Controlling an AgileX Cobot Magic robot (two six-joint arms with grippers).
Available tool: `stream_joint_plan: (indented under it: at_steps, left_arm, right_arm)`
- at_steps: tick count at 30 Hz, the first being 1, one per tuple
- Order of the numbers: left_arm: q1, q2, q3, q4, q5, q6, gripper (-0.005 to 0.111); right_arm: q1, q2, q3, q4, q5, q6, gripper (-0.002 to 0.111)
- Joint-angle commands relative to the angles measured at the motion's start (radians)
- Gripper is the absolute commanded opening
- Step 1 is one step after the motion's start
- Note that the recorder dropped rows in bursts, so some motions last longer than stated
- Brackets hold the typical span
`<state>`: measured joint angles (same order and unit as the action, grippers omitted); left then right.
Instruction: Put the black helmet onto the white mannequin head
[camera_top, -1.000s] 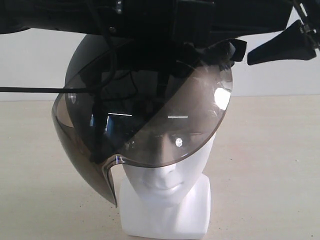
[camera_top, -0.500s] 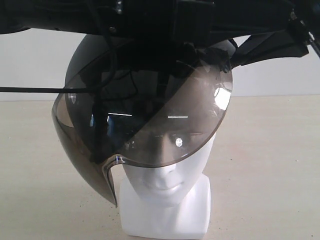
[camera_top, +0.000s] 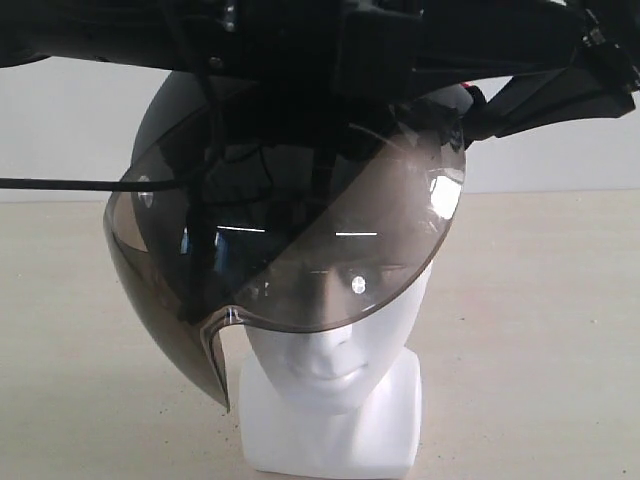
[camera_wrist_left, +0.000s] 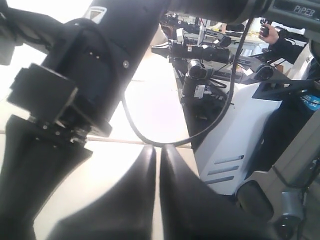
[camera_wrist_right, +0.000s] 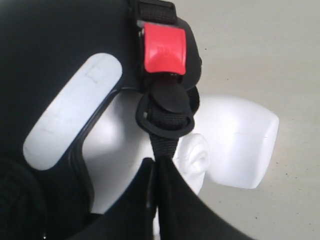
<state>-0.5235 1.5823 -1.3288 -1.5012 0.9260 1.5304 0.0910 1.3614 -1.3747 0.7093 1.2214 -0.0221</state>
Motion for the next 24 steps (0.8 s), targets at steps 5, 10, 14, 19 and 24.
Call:
stream_joint_plan:
  at_steps: [5,10,14,19,24]
  left_arm:
    - [0.014,-0.020,0.061,0.152,-0.086,-0.100,0.004]
    - [0.014,-0.076,0.061,0.185,-0.203,-0.100,0.004]
    - [0.014,-0.091,0.061,0.242,-0.285,-0.109,0.004]
    - [0.014,-0.091,0.061,0.268,-0.360,-0.131,0.004]
    - [0.014,-0.093,0.061,0.310,-0.394,-0.156,0.004]
  right_arm:
    - [-0.012,-0.014,0.002,-0.121,0.000,-0.005,0.000]
    - [-0.012,-0.014,0.002,-0.125,0.000,-0.010,0.000]
    - [-0.012,-0.014,0.002,-0.136,0.000,-0.011,0.000]
    - [-0.012,-0.014,0.002,-0.141,0.000,-0.012,0.000]
    - [-0.012,-0.014,0.002,-0.144,0.000,-0.012,0.000]
